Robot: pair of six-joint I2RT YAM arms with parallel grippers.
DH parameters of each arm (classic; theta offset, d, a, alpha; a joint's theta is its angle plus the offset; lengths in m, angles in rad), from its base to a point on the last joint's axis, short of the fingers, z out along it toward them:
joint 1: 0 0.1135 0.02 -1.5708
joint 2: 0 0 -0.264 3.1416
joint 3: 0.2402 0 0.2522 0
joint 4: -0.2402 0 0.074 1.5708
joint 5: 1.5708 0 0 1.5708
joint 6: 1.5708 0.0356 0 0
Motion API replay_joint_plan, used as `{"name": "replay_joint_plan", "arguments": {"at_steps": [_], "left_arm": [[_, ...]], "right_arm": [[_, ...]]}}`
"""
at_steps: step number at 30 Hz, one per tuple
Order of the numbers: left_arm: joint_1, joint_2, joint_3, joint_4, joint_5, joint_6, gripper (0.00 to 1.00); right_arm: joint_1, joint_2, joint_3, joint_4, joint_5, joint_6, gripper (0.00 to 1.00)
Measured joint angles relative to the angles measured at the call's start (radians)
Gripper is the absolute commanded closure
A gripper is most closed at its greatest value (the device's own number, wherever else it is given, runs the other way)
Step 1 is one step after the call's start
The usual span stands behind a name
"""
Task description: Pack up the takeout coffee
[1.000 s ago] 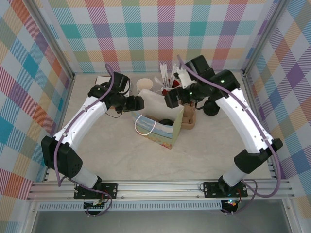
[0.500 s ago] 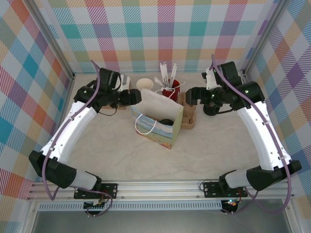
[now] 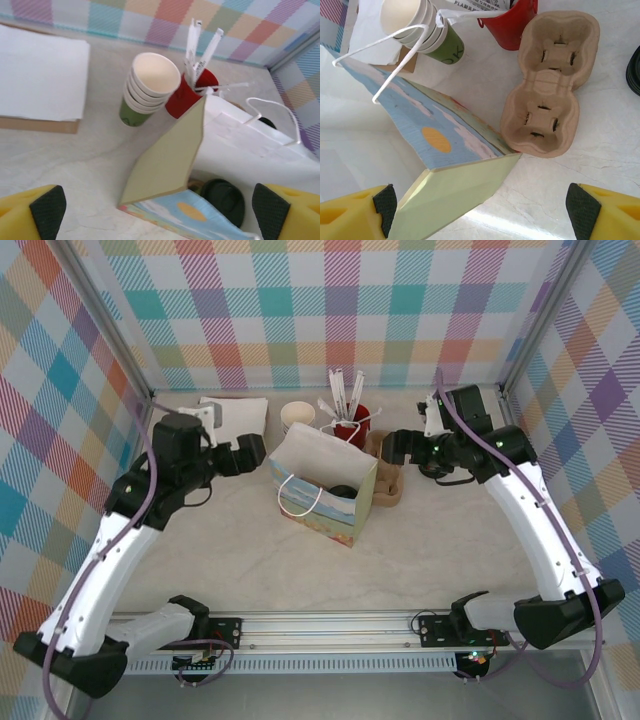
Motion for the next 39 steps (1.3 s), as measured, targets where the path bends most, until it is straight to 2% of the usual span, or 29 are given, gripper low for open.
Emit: {"name": "replay_joint_plan", "arguments": {"at_steps": [6,11,20,28,39], "left_arm": [[0.0,-0.138,-0.118,0.042,-0.121,0.004,0.0],[0.0,-0.18,-0.154,0.039,-0.173,0.009,0.0],[0.0,-0.218,-0.162,0.009,-0.223,0.039,0.0],[0.0,-0.216,-0.162,-0.003,-0.23,0.057,0.0],[0.0,-0.19,-0.162,-0.01,-0.241,0.058,0.0]], "right_arm": [[-0.053,0.0,-0.071,0.092,-0.036,0.045,0.1],[-0.11,0.031,-0.106,0.185,-0.079,0.097,0.1],[-0.151,0.211,-0.11,0.373,-0.103,0.198,0.12],[-0.156,0.428,-0.037,0.491,-0.12,0.261,0.24],[-0.156,0.592,0.105,0.565,-0.145,0.291,0.41]]}}
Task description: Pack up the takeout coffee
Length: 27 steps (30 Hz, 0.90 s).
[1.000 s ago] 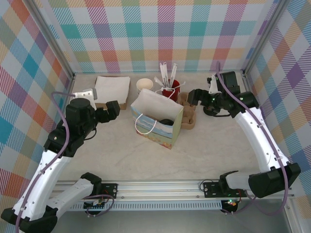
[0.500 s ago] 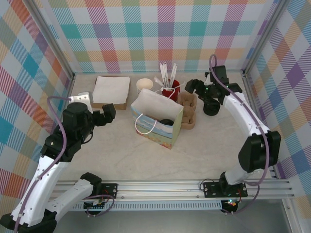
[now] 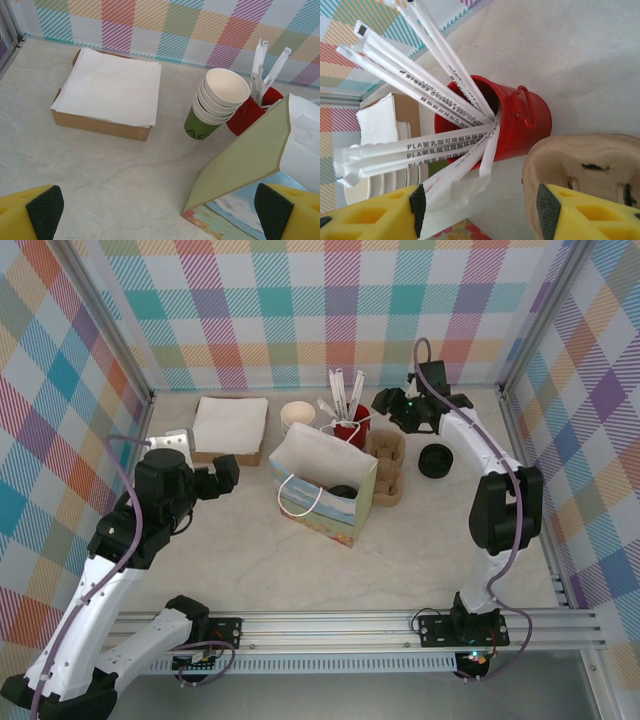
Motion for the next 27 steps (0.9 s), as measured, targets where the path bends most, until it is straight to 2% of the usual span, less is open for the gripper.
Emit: {"name": "replay_joint_plan", "arguments": {"at_steps": [6,18,22,27], "left_arm": [[0.0,0.014,0.0,0.0,0.0,0.0,0.0],[0.0,0.016,0.001,0.0,0.0,0.0,0.0],[0.0,0.02,0.001,0.001,0.0,0.001,0.0],[0.0,0.027,0.001,0.001,0.0,0.003,0.0]], "right_arm": [[0.0,0.06,0.037,-0.005,-0.005,0.003,0.49],[0.0,0.093,0.088,-0.006,-0.027,0.005,0.84],[0.0,0.093,0.089,-0.023,-0.022,-0.009,0.9],[0.002,0.078,0.089,-0.066,0.011,-0.044,0.92]]}}
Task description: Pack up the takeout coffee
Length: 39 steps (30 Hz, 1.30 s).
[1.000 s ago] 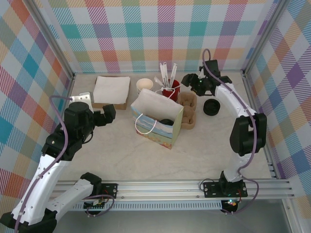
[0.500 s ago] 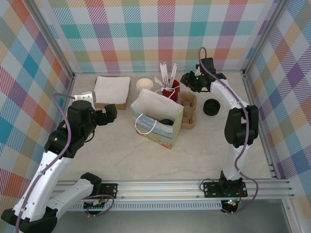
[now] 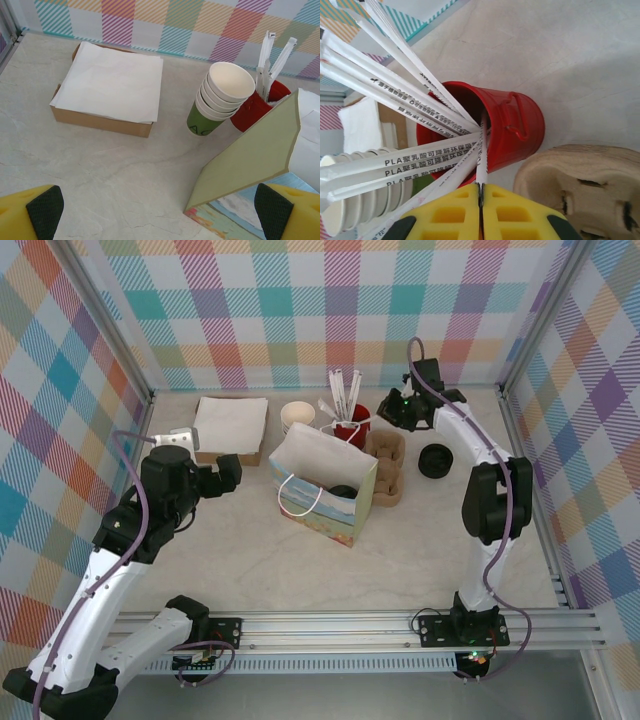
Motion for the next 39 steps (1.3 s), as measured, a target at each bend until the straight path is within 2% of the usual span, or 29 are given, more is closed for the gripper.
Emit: {"name": "replay_joint_plan", "arguments": {"at_steps": [11,21,28,39], "left_arm": [[0.0,0.016,0.0,0.003,0.001,0.0,0.0],[0.0,0.036,0.003,0.02,0.003,0.0,0.0],[0.0,0.054,0.01,0.027,0.0,-0.006,0.0],[0.0,0.082,0.01,0.034,-0.023,-0.055,0.0]], "right_arm": [[0.005,-0.165,0.04,-0.136,0.08,-0.15,0.93],[0.01,-0.227,0.103,-0.299,0.106,-0.265,0.93],[0.011,-0.349,0.123,-0.421,0.13,-0.317,0.93],[0.011,-0.523,0.268,-0.615,0.12,-0.385,0.93]]}}
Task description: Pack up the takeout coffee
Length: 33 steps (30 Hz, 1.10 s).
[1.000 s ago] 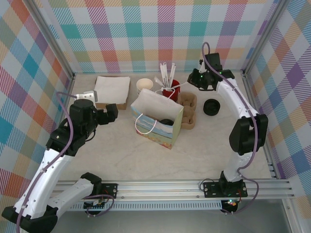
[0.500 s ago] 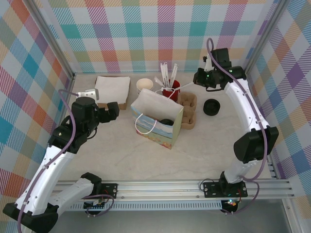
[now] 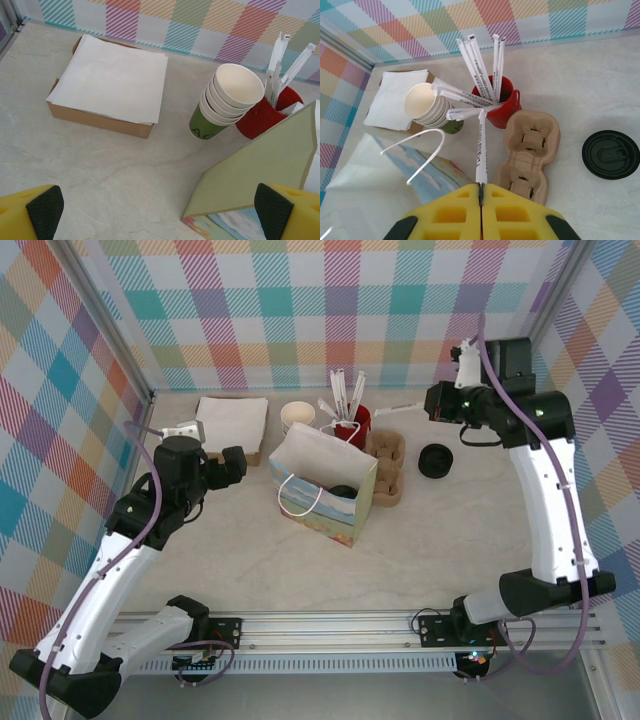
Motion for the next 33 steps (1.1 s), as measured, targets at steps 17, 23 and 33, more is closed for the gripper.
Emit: {"name": "replay_joint_plan", "arguments": {"at_steps": [17,23,33], "left_arm": [[0.0,0.051,0.0,0.022,0.001,-0.059,0.0],[0.0,0.053,0.0,0.022,0.0,-0.066,0.0],[0.0,0.053,0.0,0.021,0.0,-0.066,0.0]], "right_arm": [[0.048,-0.086,0.063,-0.081,-0.255,-0.019,0.95],[0.15,-0.056,0.063,-0.096,-0.261,-0.028,0.94],[0.328,0.102,0.079,-0.117,-0.158,-0.056,0.93]]}}
